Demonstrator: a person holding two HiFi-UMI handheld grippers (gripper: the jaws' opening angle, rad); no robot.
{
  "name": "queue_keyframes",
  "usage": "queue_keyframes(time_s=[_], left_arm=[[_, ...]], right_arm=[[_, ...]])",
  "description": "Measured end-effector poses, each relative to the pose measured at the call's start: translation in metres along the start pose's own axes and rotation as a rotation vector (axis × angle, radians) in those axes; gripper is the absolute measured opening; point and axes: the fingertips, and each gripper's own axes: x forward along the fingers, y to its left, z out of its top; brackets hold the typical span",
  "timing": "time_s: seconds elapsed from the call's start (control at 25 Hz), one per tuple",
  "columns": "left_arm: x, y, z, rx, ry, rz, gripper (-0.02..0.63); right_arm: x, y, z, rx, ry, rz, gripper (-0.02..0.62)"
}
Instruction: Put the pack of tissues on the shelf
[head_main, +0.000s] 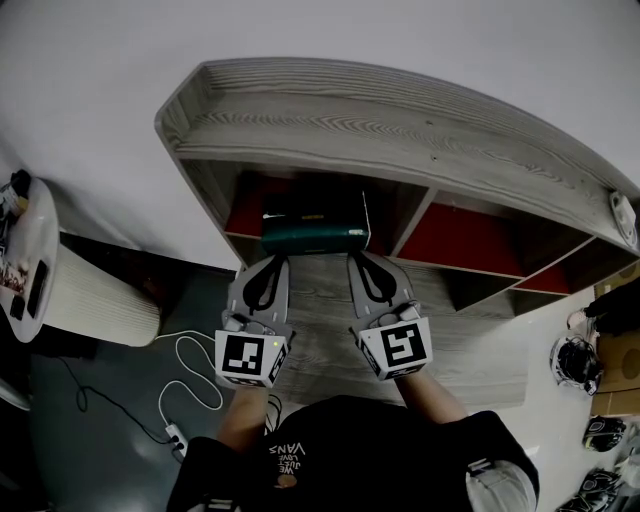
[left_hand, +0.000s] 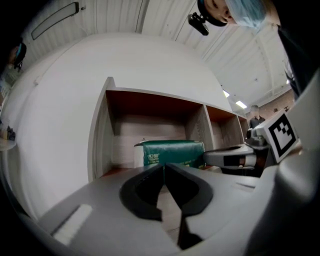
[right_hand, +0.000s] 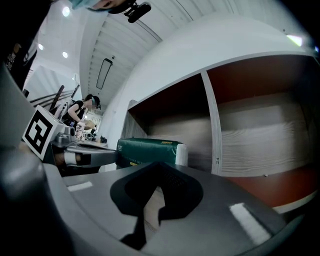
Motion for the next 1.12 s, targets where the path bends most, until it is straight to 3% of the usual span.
queue_keyframes(time_s=[1.12], left_arm=[[0.044, 0.024, -0.009, 0.015, 0.043, -0.017, 0.059]], right_arm=[[0.027, -0.008, -0.011, -0.007, 0.059, -0.027, 0.003]])
